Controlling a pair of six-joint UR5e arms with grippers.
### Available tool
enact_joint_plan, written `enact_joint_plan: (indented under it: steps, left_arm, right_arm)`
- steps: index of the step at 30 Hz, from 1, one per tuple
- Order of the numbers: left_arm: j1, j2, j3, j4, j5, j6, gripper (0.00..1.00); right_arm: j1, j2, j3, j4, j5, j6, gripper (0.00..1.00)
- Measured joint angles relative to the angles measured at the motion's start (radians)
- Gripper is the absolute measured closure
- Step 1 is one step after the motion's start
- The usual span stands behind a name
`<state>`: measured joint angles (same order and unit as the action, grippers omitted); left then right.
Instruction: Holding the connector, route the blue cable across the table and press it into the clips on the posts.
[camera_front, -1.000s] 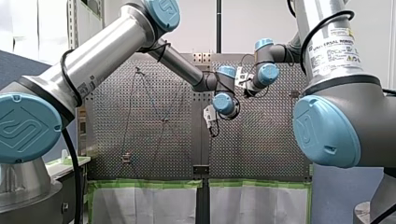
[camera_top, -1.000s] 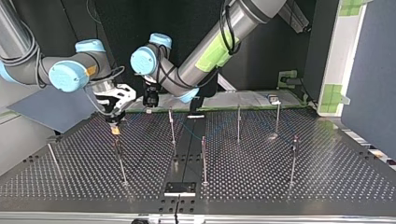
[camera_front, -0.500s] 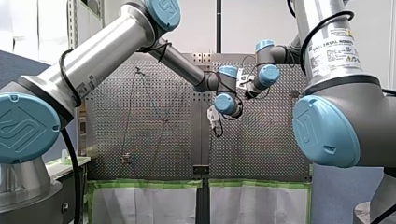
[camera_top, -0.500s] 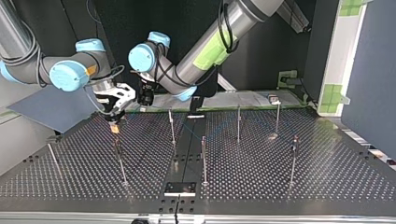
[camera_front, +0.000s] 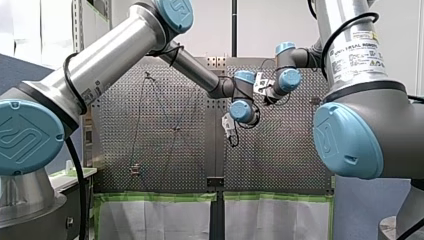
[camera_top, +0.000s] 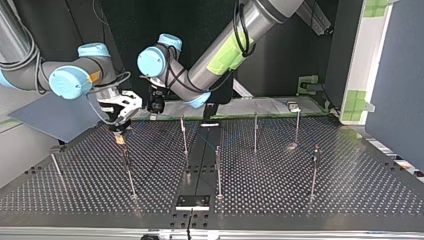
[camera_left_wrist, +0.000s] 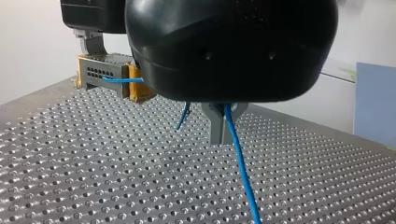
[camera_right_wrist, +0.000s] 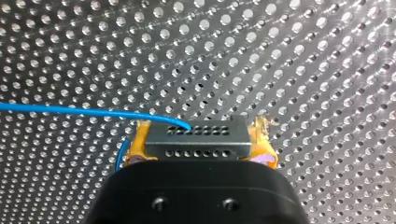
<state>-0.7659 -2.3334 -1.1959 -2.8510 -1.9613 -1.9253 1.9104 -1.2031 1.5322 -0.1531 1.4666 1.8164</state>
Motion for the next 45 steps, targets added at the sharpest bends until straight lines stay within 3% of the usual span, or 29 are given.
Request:
enact_joint_plan:
  steps: [6, 8, 10, 11, 12, 14, 15, 17, 18, 20, 26, 38, 45]
  left_arm:
    - [-0.002, 0.0, 0.0, 0.002, -0.007, 0.0, 1.0]
    - [-0.004, 0.0, 0.0, 0.003, -0.007, 0.0, 0.87]
    - [-0.005, 0.001, 0.0, 0.005, -0.008, 0.001, 0.84]
    - [-0.006, 0.001, 0.0, 0.004, -0.007, 0.001, 0.69]
    - [-0.008, -0.001, -0.001, 0.006, -0.007, 0.002, 0.69]
    - [-0.009, 0.0, -0.001, 0.009, -0.007, 0.001, 0.5]
    - [-0.008, 0.0, -0.001, 0.01, -0.007, 0.001, 0.5]
    - [-0.009, 0.001, 0.0, 0.011, -0.007, 0.001, 0.26]
    - [-0.009, 0.001, 0.0, 0.011, -0.007, 0.001, 0.26]
    - [-0.01, 0.001, 0.0, 0.011, -0.007, 0.0, 0.0]
    - [-0.011, 0.001, 0.0, -0.002, -0.021, -0.001, 0.0]
    - [-0.026, 0.024, -0.034, -0.086, -0.109, -0.009, 0.0]
    - [-0.039, 0.078, -0.088, -0.055, -0.12, -0.003, 0.0]
  right_arm:
    - [-0.004, -0.001, -0.011, 0.002, -0.001, 0.0, 1.0]
    - [-0.005, -0.002, -0.013, 0.003, -0.001, 0.0, 1.0]
    - [-0.006, -0.002, -0.013, 0.003, -0.001, 0.0, 1.0]
    - [-0.006, -0.002, -0.014, 0.002, -0.001, 0.0, 1.0]
    - [-0.01, -0.005, -0.017, 0.001, 0.0, 0.0, 1.0]
    - [-0.012, -0.005, -0.017, 0.002, -0.002, 0.0, 1.0]
    - [-0.013, -0.005, -0.017, 0.003, -0.001, 0.0, 1.0]
    - [-0.013, -0.004, -0.016, 0.003, -0.001, 0.0, 1.0]
    - [-0.013, -0.004, -0.016, 0.003, -0.001, 0.0, 1.0]
    - [-0.014, -0.003, -0.016, 0.004, -0.001, 0.0, 1.0]
    - [-0.014, -0.004, -0.016, 0.004, -0.001, 0.0, 1.0]
    - [-0.017, -0.004, -0.016, 0.003, -0.001, 0.0, 1.0]
    - [-0.017, -0.004, -0.016, 0.003, -0.001, 0.0, 1.0]
